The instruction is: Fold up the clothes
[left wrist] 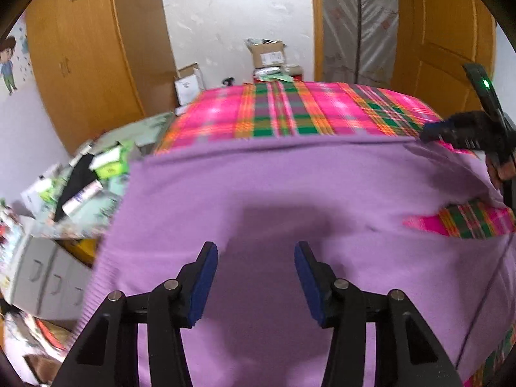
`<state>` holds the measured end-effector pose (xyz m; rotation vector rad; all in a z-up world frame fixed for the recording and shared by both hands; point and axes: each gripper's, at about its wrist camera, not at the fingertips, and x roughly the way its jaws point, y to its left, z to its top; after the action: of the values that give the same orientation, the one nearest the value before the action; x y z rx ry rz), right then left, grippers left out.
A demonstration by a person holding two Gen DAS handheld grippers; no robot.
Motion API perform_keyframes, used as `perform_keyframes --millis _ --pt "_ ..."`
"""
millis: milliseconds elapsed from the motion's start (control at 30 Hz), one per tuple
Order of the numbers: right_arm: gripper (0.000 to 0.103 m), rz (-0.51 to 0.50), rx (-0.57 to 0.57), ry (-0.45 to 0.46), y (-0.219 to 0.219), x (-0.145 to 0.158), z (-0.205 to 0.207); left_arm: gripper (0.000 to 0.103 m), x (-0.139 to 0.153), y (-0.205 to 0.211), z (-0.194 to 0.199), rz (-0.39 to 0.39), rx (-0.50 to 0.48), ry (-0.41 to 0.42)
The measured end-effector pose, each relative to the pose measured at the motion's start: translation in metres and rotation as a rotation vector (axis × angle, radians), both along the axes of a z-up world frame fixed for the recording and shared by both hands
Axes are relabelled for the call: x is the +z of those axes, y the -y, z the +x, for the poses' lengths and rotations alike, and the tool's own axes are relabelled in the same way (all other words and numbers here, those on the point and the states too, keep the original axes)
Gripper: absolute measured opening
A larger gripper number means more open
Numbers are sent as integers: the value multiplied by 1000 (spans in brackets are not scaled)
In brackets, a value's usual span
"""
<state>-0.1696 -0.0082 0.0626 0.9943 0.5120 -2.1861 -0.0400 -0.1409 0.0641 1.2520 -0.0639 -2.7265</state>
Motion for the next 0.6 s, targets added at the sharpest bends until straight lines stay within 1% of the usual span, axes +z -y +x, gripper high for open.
perform_keyframes --millis 167,200,300,400,533,600 --pt "33 35 87 -15 42 -8 2 51 14 32 -36 -74 2 20" --pt "33 43 103 -17 50 -9 1 51 15 38 -46 -76 -2 24" --pt "33 67 145 -16 72 -14 -4 51 17 57 -74 -57 -21 44" --pt "33 82 180 1 88 -19 -13 51 9 72 -96 -44 -44 82" --pt "33 95 209 35 100 -30 -23 51 -12 82 -123 4 -90 160" --pt "33 107 217 46 103 -37 -27 51 -25 82 -135 7 -110 196"
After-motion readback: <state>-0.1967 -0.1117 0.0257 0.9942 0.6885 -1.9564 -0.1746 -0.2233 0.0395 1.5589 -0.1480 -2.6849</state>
